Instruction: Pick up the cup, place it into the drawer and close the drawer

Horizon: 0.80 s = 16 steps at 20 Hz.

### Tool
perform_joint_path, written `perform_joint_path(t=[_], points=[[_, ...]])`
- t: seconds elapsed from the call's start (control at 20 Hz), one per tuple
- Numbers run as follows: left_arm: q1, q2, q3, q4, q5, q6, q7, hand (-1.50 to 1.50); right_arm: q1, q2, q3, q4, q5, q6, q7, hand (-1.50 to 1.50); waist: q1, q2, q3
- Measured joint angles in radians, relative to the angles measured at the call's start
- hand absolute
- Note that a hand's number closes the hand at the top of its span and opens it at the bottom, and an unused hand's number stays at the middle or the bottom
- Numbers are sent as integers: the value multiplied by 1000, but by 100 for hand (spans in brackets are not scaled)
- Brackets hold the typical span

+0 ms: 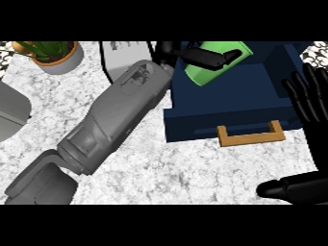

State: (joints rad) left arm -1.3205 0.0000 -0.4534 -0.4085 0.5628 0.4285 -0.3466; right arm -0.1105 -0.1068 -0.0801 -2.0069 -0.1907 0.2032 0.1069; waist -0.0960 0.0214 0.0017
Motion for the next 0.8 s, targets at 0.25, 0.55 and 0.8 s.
perform_joint_path(t=[0.25,0.55,0.8], points=[[-15,0,-91,25,2,40,31,-150,-31,5,1,20,0,-5,-4,-150,-10,3,0],[5,0,-130,3,58,65,12,-150,-56,10,5,22,-27,1,5,-150,-26,7,0],[18,0,-110,-40,131,34,-52,-150,-46,4,-13,8,-77,15,21,-150,-9,1,0]])
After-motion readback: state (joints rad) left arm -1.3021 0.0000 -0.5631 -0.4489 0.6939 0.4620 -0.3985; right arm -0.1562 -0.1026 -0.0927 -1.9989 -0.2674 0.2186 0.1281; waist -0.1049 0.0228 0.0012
